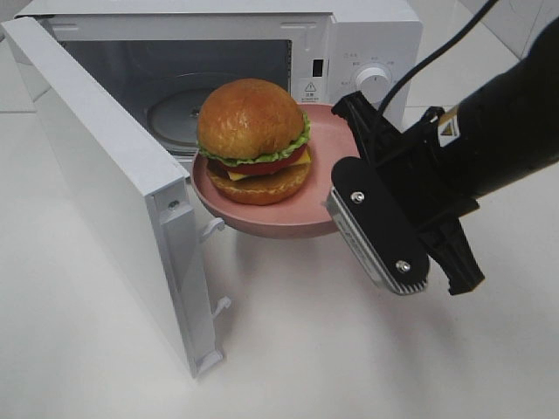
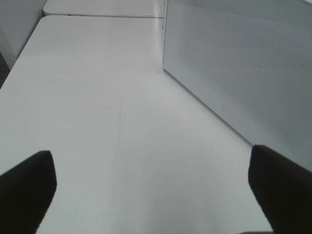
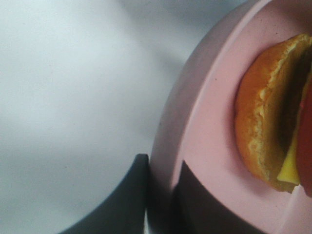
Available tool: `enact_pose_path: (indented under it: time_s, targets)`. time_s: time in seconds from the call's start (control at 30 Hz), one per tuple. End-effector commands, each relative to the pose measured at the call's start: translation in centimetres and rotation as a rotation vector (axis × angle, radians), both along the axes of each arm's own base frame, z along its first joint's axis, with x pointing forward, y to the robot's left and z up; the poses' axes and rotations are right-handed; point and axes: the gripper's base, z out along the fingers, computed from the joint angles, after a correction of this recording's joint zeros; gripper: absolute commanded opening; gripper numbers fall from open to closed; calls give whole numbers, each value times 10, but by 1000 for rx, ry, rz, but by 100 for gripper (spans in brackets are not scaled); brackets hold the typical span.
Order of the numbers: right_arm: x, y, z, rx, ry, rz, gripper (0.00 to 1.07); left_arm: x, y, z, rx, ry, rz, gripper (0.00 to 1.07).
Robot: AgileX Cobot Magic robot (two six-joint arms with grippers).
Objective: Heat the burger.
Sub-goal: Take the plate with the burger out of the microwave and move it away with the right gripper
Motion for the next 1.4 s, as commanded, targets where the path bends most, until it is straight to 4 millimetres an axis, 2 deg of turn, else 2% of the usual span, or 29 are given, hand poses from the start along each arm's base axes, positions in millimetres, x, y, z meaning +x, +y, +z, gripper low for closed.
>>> enact_pose_path:
  time_s: [0.03,0.27,0.83,1.3,1.4]
  targets:
    - [-6,-6,10,60,-66,-24,0,0,0,0,-6,-12,1,100]
    - [-35,-27,16,98,-81,-51,0,0,0,0,-6,-12,1,100]
    - [-97,-75,11,113,-74,-99,0,0,0,0,-6,-12,1,100]
    - [-126,-110,22,72,-95,-250,1,0,0,0,-6,-12,1,100]
    - [-127,-112,23,74,-98,-267,1,0,0,0,-6,-12,1,100]
